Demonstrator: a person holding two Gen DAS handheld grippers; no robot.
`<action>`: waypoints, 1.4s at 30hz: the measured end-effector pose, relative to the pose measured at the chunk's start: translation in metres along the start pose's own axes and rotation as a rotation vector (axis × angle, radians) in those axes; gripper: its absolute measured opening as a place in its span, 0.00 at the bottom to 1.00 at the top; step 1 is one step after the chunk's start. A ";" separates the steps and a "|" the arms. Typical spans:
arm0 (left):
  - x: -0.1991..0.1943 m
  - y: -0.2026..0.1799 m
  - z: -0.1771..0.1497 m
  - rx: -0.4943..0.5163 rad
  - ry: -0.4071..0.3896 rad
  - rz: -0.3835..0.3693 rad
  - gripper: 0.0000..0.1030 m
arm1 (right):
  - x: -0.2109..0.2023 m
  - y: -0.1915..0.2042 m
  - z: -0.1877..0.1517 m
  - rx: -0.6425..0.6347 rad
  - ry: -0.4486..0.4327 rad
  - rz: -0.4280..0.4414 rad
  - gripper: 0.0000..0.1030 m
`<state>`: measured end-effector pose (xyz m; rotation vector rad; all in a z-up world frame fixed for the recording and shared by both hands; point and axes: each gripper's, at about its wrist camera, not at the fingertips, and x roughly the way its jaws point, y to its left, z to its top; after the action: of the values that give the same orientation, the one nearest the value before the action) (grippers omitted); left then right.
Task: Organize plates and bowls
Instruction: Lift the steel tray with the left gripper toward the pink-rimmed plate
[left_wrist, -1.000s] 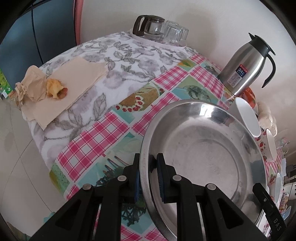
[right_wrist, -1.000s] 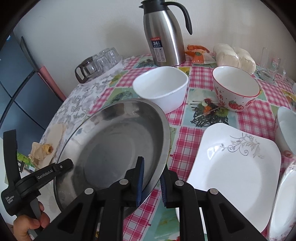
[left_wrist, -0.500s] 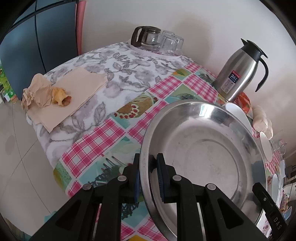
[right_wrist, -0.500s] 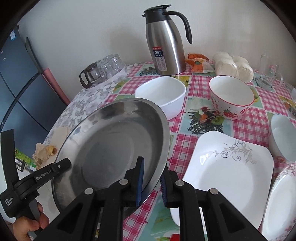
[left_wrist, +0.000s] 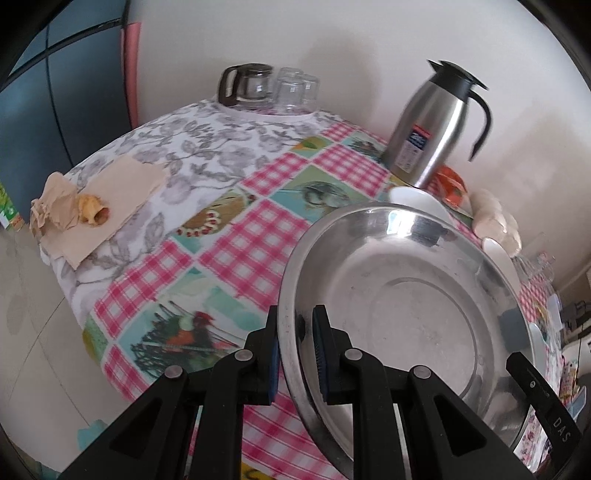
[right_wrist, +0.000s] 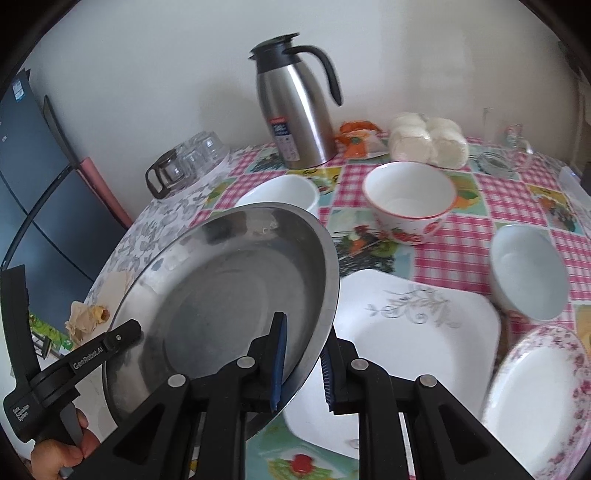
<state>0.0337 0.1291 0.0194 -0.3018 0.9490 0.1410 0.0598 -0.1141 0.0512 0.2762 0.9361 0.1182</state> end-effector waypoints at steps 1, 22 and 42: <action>-0.001 -0.005 -0.001 0.008 -0.001 -0.004 0.16 | -0.002 -0.006 0.001 0.008 -0.003 -0.003 0.18; -0.003 -0.095 -0.043 0.188 0.060 -0.066 0.17 | -0.033 -0.097 -0.016 0.101 -0.020 -0.093 0.21; 0.026 -0.120 -0.065 0.323 0.217 -0.076 0.18 | -0.006 -0.131 -0.030 0.179 0.103 -0.193 0.21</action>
<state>0.0282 -0.0056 -0.0147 -0.0544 1.1558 -0.1171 0.0294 -0.2356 0.0016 0.3462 1.0727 -0.1304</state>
